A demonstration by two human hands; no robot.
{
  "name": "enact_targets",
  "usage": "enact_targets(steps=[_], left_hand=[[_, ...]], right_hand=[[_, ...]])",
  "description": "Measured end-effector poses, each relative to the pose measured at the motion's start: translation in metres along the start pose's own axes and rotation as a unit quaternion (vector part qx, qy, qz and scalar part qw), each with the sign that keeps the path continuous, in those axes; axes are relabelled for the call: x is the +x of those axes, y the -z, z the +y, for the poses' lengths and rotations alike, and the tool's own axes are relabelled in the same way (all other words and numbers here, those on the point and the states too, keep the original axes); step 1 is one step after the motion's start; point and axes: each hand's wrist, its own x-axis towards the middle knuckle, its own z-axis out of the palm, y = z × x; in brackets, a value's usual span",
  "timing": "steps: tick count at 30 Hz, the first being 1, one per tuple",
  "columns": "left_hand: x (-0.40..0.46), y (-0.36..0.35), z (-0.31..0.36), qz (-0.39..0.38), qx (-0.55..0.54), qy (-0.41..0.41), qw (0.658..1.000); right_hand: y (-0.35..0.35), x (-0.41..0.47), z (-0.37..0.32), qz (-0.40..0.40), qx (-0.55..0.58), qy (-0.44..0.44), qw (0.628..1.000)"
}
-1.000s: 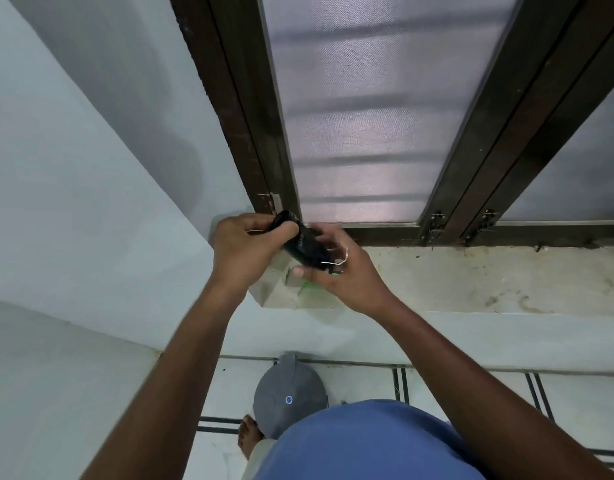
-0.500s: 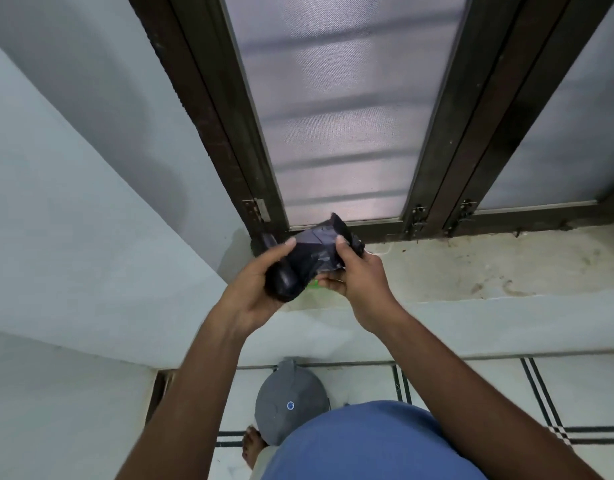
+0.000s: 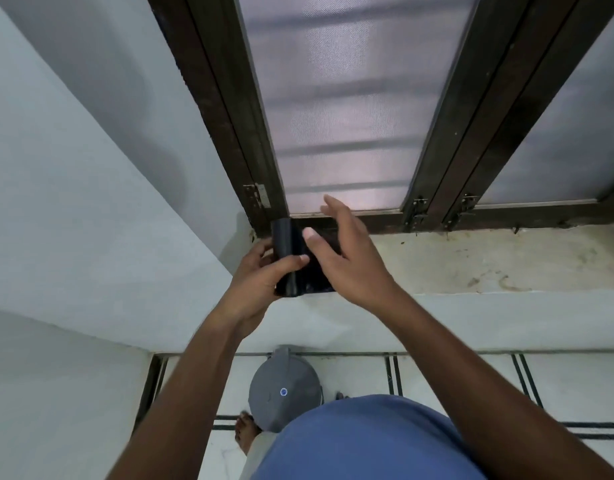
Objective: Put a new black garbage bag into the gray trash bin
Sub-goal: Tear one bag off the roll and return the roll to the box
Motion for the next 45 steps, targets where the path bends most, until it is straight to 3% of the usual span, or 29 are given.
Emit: enact_targets(steps=[2,7,9,12,17,19,21,23,26,29,32,35,40,45], left_hand=[[-0.005,-0.005,0.002,0.020,-0.011,-0.005,1.000],[-0.021,-0.006,0.011,-0.001,-0.140,0.035,0.990],[-0.024,-0.002,0.018,-0.028,-0.167,0.052,0.984],[-0.028,0.005,0.024,-0.058,-0.119,0.060,0.989],[-0.027,0.020,0.023,-0.002,-0.147,0.067,0.987],[-0.024,0.024,0.021,0.016,-0.125,0.062,0.990],[-0.023,0.024,0.019,0.033,-0.099,0.051,0.993],[-0.022,0.021,0.019,0.017,-0.089,0.044,0.995],[-0.023,0.013,0.022,-0.043,-0.116,0.031,0.992],[-0.019,0.009,0.024,-0.034,-0.132,0.008,0.991],[-0.016,0.013,0.023,0.000,-0.173,0.004,0.985],[-0.018,0.019,0.023,-0.030,-0.129,0.003,0.991],[-0.022,0.023,0.023,-0.021,-0.062,-0.009,0.998],[-0.022,0.020,0.023,-0.035,-0.068,-0.018,0.997]], right_hand=[[0.002,0.013,-0.005,-0.094,0.042,-0.067,0.992],[0.005,0.025,-0.005,-0.146,0.017,-0.094,0.985],[0.010,0.026,-0.006,-0.144,0.018,-0.085,0.986],[0.015,0.026,-0.004,-0.130,0.008,-0.062,0.990],[0.027,0.027,0.003,-0.102,-0.002,-0.074,0.992],[0.032,0.029,0.006,-0.088,-0.097,-0.077,0.988],[0.035,0.030,0.006,-0.064,-0.270,-0.049,0.960],[0.036,0.030,0.001,-0.064,-0.345,-0.010,0.937],[0.034,0.029,-0.013,-0.141,-0.220,0.027,0.965],[0.026,0.032,-0.019,-0.188,-0.097,0.001,0.977],[0.025,0.041,-0.011,-0.145,-0.130,0.017,0.981],[0.030,0.045,-0.003,-0.105,-0.185,0.020,0.977],[0.036,0.046,-0.003,-0.112,-0.356,0.020,0.928],[0.037,0.041,-0.024,-0.200,-0.209,0.028,0.957]])
